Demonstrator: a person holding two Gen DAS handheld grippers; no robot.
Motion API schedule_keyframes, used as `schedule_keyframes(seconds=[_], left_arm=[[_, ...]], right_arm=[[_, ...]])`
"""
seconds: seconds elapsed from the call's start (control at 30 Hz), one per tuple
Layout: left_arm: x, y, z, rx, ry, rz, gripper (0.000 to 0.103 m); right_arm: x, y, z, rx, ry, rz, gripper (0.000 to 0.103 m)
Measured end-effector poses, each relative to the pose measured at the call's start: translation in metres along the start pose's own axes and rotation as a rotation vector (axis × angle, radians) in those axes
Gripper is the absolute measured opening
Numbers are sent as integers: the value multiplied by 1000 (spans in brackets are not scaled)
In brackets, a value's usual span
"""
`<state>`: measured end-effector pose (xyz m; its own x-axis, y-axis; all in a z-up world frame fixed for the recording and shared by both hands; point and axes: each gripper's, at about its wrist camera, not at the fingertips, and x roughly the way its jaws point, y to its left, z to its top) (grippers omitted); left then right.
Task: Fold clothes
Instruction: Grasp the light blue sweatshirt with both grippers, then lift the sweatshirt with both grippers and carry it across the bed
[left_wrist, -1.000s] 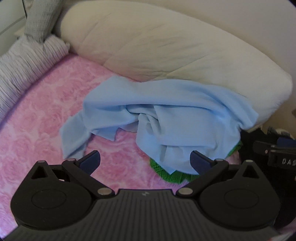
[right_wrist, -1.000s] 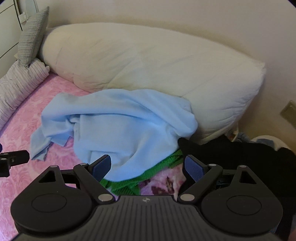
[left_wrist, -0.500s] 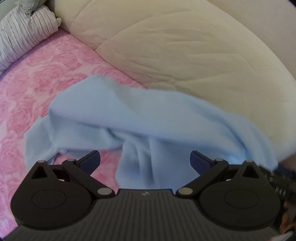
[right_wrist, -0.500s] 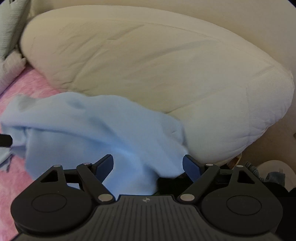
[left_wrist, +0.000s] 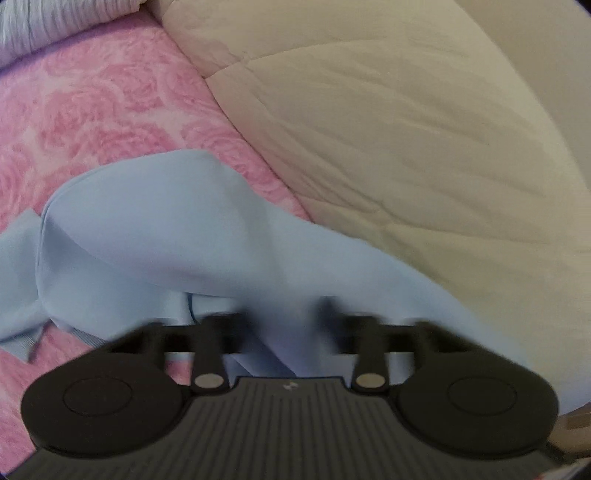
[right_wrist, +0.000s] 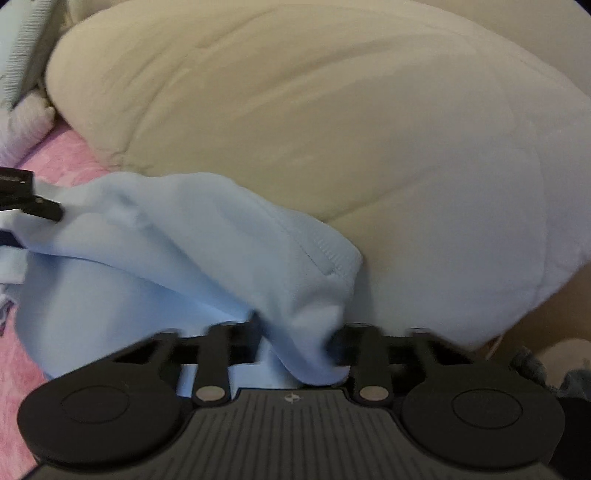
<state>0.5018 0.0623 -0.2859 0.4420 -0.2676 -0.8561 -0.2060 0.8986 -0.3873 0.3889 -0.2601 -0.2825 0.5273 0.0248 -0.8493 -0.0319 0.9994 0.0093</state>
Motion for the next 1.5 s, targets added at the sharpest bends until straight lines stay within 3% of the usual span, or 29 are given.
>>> schedule_keyframes(seconds=[0.03,0.2,0.33,0.47,0.73,0.9,1.07,1.3,1.4,1.5], left_arm=[[-5,3,0,-8,-6,-15,9],[-56,22,-3,-32,-84,-55,4],[-119,44,-14,-36,-172,-40,4],[-191,86,-43,-96,-264,-1,2],[-348,196,-146,-318,-496,115,2],[-454,264,-231,-448,-622,195,2],[-570,326,-325,-527,-747,299,2],[-705,378,-415,-505,-828,424,2],[-742,390,-438,-505,-849,441,2],[-760,410,-464,-542,-841,466,3]], right_arm=[[-6,1,0,5,-13,12,12],[-46,7,7,29,-102,60,10],[-75,23,27,-28,-167,138,10],[-115,63,39,-101,-240,242,10],[-208,180,27,-301,-362,504,10],[-283,270,-5,-438,-430,659,10],[-351,351,-47,-508,-441,809,10],[-441,468,-108,-562,-488,1026,10],[-470,503,-126,-551,-470,1103,10],[-486,540,-146,-595,-431,1107,10]])
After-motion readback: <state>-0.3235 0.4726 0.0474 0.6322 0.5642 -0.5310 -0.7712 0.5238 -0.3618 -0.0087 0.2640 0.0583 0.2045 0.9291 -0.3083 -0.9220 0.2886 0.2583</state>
